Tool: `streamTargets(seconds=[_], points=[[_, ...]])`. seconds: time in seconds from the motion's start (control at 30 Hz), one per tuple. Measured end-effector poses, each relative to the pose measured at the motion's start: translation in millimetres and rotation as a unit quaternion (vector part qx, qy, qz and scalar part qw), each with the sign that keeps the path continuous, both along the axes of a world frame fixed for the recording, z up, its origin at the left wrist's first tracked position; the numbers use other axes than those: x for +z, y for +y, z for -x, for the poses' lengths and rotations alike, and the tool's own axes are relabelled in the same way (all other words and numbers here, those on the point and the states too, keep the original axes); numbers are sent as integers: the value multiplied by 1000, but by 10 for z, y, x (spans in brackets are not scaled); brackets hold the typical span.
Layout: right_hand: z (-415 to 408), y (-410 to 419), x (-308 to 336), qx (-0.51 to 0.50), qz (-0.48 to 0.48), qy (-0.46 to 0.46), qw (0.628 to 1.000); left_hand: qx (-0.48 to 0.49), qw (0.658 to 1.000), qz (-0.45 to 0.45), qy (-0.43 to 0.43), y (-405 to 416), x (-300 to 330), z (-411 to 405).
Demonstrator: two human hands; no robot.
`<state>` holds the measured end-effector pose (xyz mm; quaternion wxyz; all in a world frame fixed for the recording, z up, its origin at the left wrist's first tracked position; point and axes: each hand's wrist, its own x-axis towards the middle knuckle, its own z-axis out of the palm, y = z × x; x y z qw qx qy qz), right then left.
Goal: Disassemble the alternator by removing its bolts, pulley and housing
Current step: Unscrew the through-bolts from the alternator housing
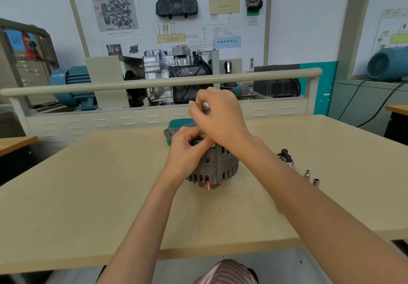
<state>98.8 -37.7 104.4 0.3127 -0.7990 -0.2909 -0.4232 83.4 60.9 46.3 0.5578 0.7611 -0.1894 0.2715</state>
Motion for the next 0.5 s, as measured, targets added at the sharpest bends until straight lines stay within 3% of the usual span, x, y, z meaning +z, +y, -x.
streamTargets(seconds=[0.1, 0.2, 0.27, 0.37, 0.5], points=[[58, 42, -17, -119, 62, -47, 990, 11, 1000, 7, 16, -6, 3, -9], [107, 134, -25, -265, 110, -47, 957, 26, 999, 5, 26, -10, -5, -22], [124, 175, -18, -299, 122, -44, 945, 28, 999, 8, 29, -5, -8, -25], [128, 168, 0, -256, 118, -44, 958, 23, 999, 15, 33, 6, -7, -8], [93, 119, 22, -123, 56, -23, 991, -1, 1000, 8, 25, 22, 11, 6]])
